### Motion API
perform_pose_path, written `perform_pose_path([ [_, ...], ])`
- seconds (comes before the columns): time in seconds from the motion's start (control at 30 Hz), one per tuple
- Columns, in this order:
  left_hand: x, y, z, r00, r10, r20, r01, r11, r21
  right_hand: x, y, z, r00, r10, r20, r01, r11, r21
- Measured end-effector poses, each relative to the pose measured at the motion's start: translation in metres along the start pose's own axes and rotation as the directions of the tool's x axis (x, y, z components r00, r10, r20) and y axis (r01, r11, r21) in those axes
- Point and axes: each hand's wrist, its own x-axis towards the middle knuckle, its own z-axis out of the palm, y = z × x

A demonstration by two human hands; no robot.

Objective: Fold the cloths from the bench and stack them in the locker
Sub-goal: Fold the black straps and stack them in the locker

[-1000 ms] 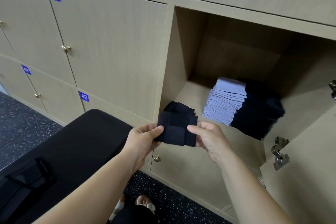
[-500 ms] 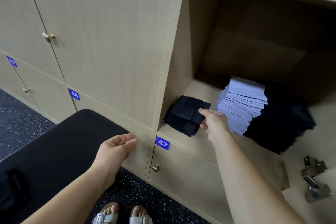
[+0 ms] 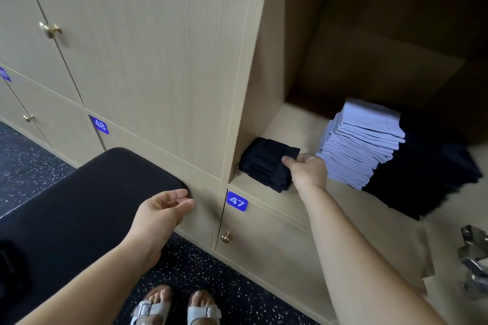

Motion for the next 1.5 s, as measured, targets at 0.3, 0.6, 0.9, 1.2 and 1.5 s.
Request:
perform_pose_path([
  [0.3,-0.021,0.010,-0.003,0.999,0.048,-0.002,-0.048,0.994,0.098,-0.033,-0.013,-0.018,0.989,-0.118,-0.086,0.079,0.930,-0.359],
  [0.6,-0.080,0.020,-0.063,0.972,0.234,0.025,-0.216,0.843,0.493,-0.133,-0.043,-0.027,0.959,-0.201,0.198,0.272,0.847,-0.457],
  [0.9,-0.158,0.007,-0.187,0.950,0.300,-0.091,-0.179,0.756,0.629,-0.274,-0.072,0.023,0.854,-0.325,0.407,0.492,0.759,-0.426],
  [1.2,-0.229,-0.053,-0.319,0.901,0.322,-0.291,-0.014,0.691,0.723,-0.395,-0.057,0.089,0.661,-0.443,0.606,0.713,0.622,-0.322],
  [1.5,-0.268,-0.122,-0.379,0.860,0.303,-0.410,0.092,0.698,0.710,-0.448,-0.009,0.131,0.576,-0.324,0.751,0.751,0.571,-0.330],
])
